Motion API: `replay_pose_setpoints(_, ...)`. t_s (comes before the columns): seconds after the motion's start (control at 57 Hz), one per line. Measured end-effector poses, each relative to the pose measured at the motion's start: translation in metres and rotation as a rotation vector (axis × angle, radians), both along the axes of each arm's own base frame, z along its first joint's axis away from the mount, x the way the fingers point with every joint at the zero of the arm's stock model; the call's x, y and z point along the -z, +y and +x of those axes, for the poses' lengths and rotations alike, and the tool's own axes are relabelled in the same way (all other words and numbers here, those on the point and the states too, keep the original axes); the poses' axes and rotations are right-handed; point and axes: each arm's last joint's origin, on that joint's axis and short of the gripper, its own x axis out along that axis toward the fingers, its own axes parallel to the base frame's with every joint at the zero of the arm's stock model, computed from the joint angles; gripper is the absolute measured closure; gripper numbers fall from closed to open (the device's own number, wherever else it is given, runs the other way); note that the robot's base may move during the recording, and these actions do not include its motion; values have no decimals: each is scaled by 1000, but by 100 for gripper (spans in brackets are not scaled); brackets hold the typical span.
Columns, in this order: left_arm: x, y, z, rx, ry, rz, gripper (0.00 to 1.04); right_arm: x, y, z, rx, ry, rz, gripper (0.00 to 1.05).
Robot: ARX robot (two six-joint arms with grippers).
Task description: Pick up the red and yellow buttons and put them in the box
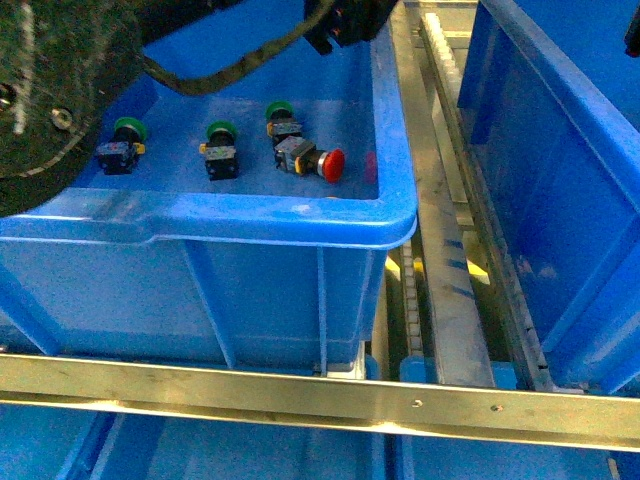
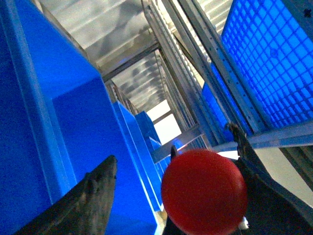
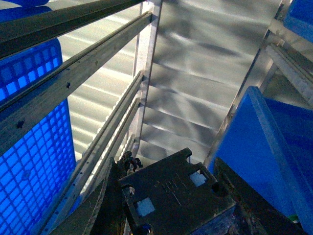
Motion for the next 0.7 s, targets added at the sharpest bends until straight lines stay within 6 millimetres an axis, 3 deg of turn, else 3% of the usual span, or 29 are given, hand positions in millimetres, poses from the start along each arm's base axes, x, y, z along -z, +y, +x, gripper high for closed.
replay_pose_setpoints(0.105,-20,11,-6,-27,-69,-28,7,8,-5,-4,17,21,-9,63)
replay_pose_setpoints(0.298,-62,32,-37,-62,-192,-57,8,23,-13,-9,52,76,-51,63)
replay_pose_setpoints(0.509,-65,69,-69,-164,-215,41,8,20,-12,-13,71,85,-107,63)
replay_pose_setpoints(0.702,-54,124,-118,-323,-218,124,8,18,-7,-20,120,119,-217,63)
